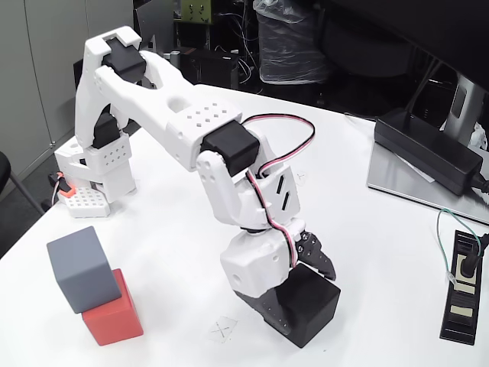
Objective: Stack the three blocks in an ordered color.
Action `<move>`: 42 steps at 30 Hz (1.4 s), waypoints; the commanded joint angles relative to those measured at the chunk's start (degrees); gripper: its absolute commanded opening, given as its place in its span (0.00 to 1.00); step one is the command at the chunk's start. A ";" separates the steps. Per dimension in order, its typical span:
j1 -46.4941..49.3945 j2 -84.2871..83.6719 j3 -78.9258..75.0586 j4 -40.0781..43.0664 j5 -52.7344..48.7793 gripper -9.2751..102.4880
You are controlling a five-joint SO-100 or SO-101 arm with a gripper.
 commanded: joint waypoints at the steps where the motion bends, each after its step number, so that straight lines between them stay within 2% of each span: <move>1: 0.09 0.88 -0.18 -0.53 0.79 0.32; 10: 2.72 1.32 -0.35 -0.44 0.79 0.15; 18: 5.98 3.78 -0.79 0.26 0.79 0.10; 31: 8.79 25.84 -0.97 20.74 0.79 0.10; 42: 15.38 42.89 -0.97 31.55 0.09 0.10</move>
